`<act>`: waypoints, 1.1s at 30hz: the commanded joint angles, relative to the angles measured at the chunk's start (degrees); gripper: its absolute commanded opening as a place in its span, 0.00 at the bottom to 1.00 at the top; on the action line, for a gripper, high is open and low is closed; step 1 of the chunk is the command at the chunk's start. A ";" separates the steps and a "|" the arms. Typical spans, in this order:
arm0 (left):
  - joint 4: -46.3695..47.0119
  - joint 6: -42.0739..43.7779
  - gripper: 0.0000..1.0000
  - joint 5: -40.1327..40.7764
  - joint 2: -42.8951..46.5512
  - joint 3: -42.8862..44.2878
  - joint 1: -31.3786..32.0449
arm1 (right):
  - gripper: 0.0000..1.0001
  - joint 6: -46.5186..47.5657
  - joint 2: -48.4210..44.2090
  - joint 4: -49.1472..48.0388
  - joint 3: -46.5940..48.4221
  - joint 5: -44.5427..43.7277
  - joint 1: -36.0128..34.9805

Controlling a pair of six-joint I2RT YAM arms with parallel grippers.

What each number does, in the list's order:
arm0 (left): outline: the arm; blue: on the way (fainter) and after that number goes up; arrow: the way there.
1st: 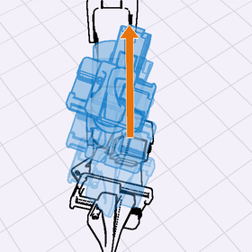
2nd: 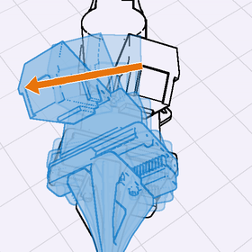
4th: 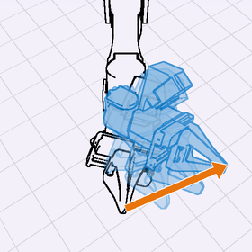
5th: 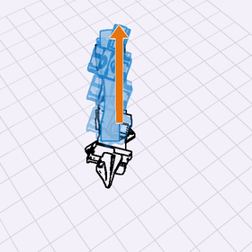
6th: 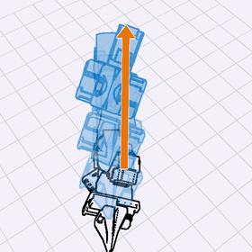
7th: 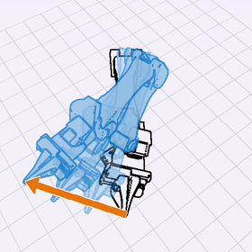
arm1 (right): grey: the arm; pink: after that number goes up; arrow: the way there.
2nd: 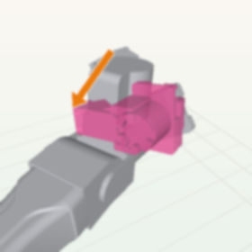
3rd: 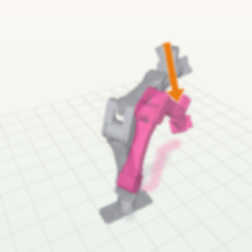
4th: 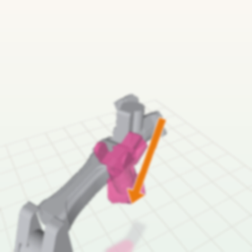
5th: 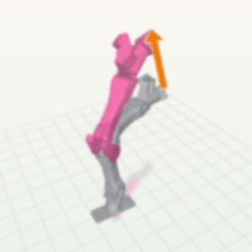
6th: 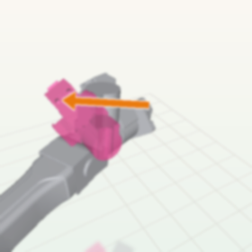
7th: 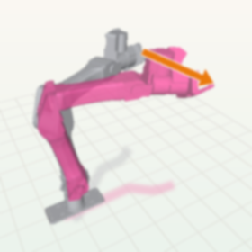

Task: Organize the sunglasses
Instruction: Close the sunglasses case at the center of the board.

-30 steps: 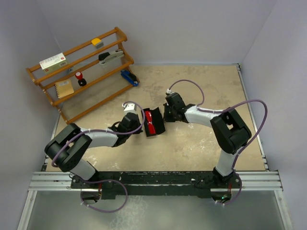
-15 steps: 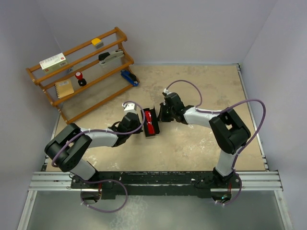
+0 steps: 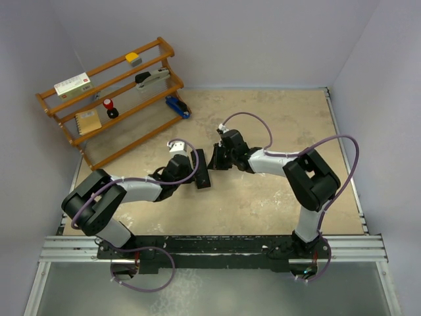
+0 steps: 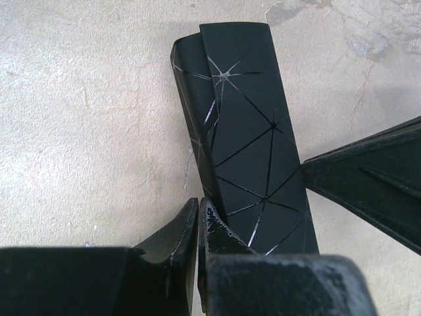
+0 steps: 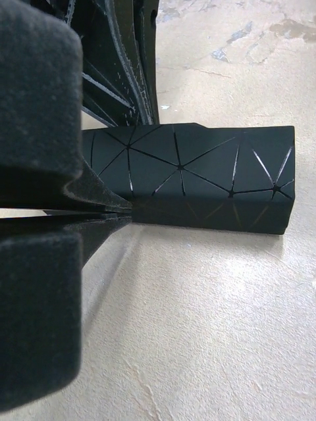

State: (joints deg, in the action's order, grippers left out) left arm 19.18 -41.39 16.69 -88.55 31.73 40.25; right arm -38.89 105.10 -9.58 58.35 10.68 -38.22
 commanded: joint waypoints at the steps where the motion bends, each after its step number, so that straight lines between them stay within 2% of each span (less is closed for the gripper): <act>1: 3.80 -0.64 0.00 -0.38 0.83 1.21 0.21 | 0.00 -0.93 -0.08 -1.37 1.41 2.53 -1.43; 7: 1.05 0.34 0.00 0.78 3.49 0.92 0.24 | 0.00 -1.12 -0.12 -1.58 1.05 2.18 -1.60; 16: -7.73 3.14 0.00 2.63 12.99 3.49 0.20 | 0.00 -0.92 0.00 -1.49 1.30 1.83 -1.71; 33: -3.24 1.41 0.00 0.75 7.38 1.24 0.77 | 0.00 -0.68 0.61 -0.58 2.49 1.28 -1.91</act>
State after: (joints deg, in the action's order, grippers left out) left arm 12.86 -39.48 17.69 -80.73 33.87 40.69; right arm -39.38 105.51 -9.58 58.37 11.53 -39.75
